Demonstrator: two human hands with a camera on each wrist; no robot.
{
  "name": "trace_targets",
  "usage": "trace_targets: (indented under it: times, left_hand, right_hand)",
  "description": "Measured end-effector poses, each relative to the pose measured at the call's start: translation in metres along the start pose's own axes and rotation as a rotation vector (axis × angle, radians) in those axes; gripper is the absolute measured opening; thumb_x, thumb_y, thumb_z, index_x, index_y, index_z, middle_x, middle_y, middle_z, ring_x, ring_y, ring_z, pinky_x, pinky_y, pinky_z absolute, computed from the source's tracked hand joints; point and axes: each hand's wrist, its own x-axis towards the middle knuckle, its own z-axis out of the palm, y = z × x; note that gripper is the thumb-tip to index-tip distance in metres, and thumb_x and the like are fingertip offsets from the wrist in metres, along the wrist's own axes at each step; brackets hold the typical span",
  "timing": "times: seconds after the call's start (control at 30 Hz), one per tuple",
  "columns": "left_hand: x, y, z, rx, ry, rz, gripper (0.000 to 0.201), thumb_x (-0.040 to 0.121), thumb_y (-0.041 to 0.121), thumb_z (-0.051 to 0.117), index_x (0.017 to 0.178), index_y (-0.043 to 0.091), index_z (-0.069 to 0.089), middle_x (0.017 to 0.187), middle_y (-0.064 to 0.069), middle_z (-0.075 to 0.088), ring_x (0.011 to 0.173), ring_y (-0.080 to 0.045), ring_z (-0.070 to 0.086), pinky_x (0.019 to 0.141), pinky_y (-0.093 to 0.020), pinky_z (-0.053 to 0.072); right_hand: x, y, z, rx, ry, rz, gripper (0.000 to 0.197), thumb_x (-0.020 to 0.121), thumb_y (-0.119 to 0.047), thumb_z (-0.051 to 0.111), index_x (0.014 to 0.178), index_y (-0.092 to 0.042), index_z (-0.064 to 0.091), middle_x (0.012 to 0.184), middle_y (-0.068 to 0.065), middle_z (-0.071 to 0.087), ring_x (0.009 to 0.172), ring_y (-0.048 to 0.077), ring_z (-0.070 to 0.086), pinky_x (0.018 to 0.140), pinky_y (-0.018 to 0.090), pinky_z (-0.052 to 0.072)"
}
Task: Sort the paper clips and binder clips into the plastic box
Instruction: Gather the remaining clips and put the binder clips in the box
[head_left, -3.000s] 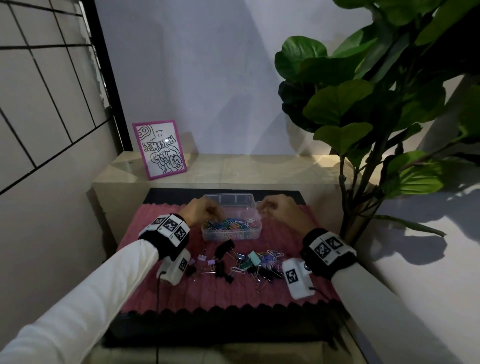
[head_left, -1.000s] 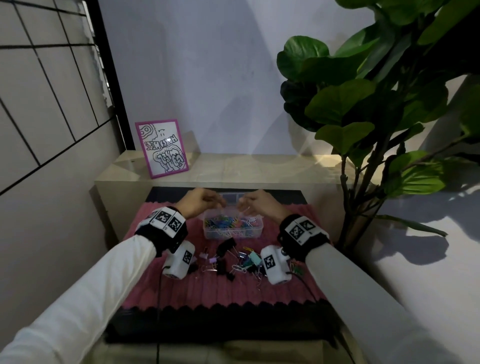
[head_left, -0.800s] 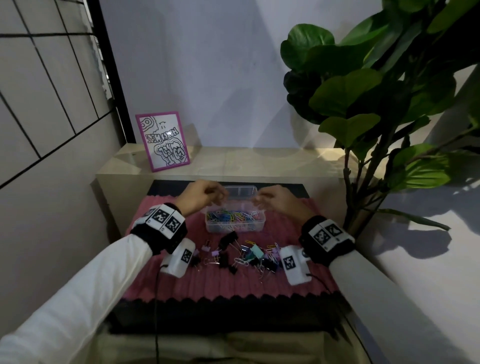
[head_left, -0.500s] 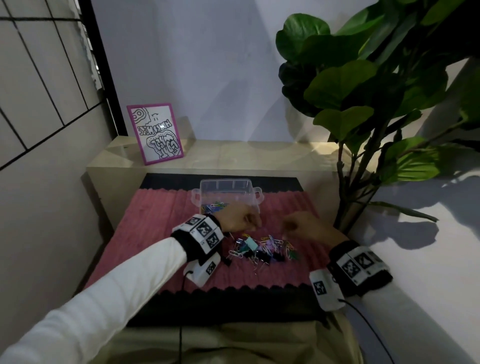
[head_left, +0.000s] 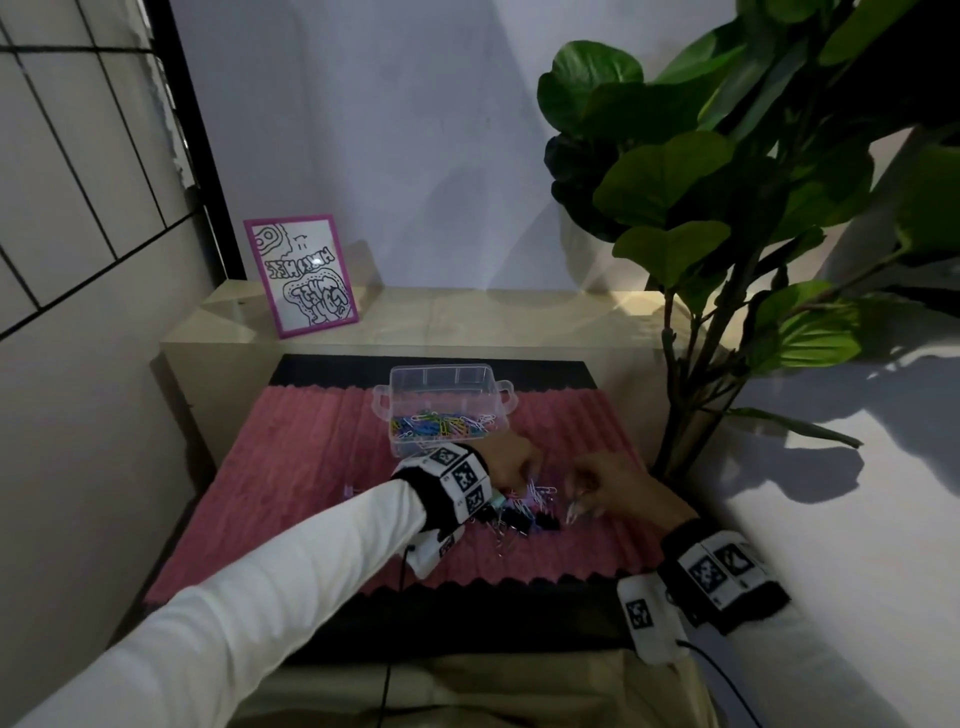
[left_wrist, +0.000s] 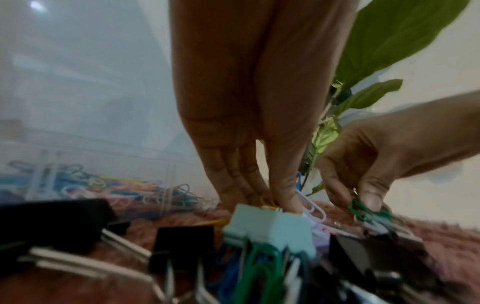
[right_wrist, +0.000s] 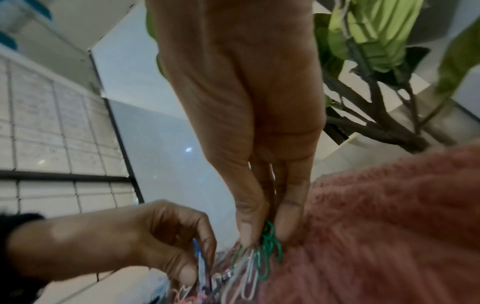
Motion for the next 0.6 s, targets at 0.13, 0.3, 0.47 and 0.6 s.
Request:
trace_targets:
  times: [0.13, 0.3, 0.47, 0.6]
  left_hand:
    - [-0.007, -0.009, -0.005, -0.221, 0.163, -0.012, 0.013, 0.079, 0.008, 0.065, 0.091, 0.003, 0.066, 0.085, -0.007, 0.065, 0.07, -0.013, 0.06, 0.063, -0.02, 0.045]
    - [-0.02, -0.026, -0.014, -0.694, 0.212, -0.087, 0.012, 0.081, -0.005, 0.06, 0.085, 0.006, 0.065, 0.088, -0.013, 0.066, 0.067, -0.015, 0.065, 0.06, -0.018, 0.056]
    - [-0.042, -0.042, -0.026, -0.895, 0.27, -0.063, 0.023, 0.081, -0.014, 0.055, 0.094, 0.004, 0.061, 0.081, -0.007, 0.065, 0.065, -0.006, 0.067, 0.061, -0.018, 0.056]
    - [-0.056, -0.059, -0.038, -0.673, 0.327, -0.081, 0.028, 0.074, -0.007, 0.067, 0.093, 0.013, 0.064, 0.078, 0.001, 0.066, 0.064, 0.003, 0.065, 0.066, -0.014, 0.054]
  right_hand:
    - [-0.008, 0.004, -0.006, 0.296, 0.076, 0.025, 0.019, 0.072, 0.008, 0.069, 0.074, -0.009, 0.062, 0.074, 0.002, 0.065, 0.062, 0.011, 0.063, 0.055, 0.019, 0.054]
    - [-0.007, 0.0, -0.003, 0.602, 0.254, 0.032, 0.012, 0.074, 0.011, 0.067, 0.082, 0.004, 0.062, 0.074, 0.009, 0.064, 0.063, 0.014, 0.064, 0.053, 0.017, 0.053]
    - [0.003, -0.004, 0.004, 0.683, 0.317, 0.034, 0.015, 0.071, 0.006, 0.071, 0.074, -0.008, 0.065, 0.074, 0.004, 0.069, 0.068, 0.013, 0.068, 0.063, 0.024, 0.058]
    - [0.004, -0.006, 0.011, 0.619, 0.252, 0.011, 0.016, 0.073, 0.005, 0.071, 0.074, -0.01, 0.066, 0.075, 0.003, 0.07, 0.07, 0.015, 0.069, 0.065, 0.025, 0.058]
